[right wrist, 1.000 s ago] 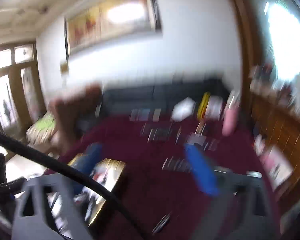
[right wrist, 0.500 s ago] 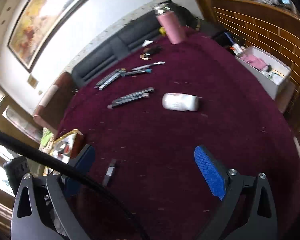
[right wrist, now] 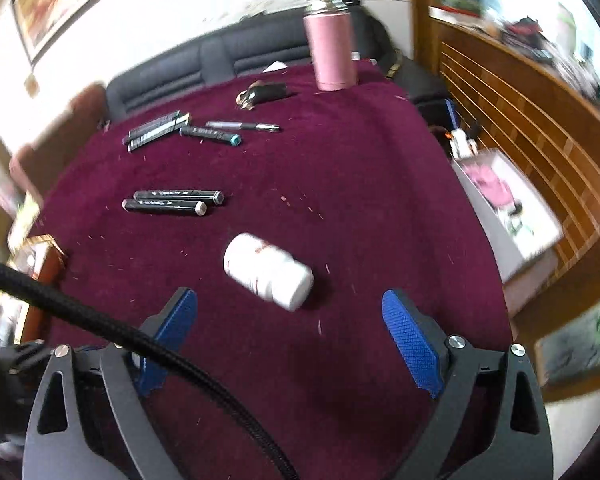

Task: Organize objects
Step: 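Grasp the white pill bottle with right while left grasps the small black bottle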

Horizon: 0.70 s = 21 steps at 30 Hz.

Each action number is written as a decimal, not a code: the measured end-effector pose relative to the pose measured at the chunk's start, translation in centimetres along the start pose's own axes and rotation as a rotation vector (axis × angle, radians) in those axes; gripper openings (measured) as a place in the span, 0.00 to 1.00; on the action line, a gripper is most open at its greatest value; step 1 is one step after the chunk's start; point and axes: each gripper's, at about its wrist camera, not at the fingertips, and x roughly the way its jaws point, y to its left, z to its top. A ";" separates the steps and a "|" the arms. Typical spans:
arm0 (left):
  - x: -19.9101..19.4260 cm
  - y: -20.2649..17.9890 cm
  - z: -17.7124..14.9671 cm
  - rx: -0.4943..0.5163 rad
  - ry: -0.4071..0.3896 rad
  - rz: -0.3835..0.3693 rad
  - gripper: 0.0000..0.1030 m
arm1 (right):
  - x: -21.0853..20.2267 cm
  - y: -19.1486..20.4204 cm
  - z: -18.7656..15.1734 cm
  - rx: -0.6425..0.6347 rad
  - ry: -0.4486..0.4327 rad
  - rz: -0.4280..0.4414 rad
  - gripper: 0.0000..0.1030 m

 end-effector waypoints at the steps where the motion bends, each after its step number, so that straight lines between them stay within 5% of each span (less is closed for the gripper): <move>1: 0.1 0.1 0.1 -0.009 -0.003 -0.001 0.26 | 1.4 0.4 0.6 -0.032 0.031 0.001 0.92; 4: 0.7 -0.4 0.5 0.000 -0.008 0.014 0.28 | 4.6 0.9 1.2 -0.092 0.105 -0.031 0.88; 7: 0.9 -1.6 0.6 0.041 -0.023 0.018 0.42 | 6.7 1.6 0.9 -0.143 0.170 -0.069 0.61; 10: 0.9 -1.9 0.7 0.052 -0.028 0.012 0.38 | 6.6 2.2 0.6 -0.161 0.182 -0.096 0.35; 11: 0.8 -1.6 0.7 0.042 -0.029 0.009 0.22 | 6.5 2.3 0.4 -0.157 0.187 -0.097 0.33; 13: 0.6 -0.9 0.8 0.016 -0.025 -0.017 0.08 | 6.1 2.3 0.1 -0.144 0.191 -0.098 0.33; 21: -1.0 1.7 -0.4 -0.093 -0.055 -0.057 0.08 | 4.1 1.9 -1.2 -0.069 0.193 -0.045 0.33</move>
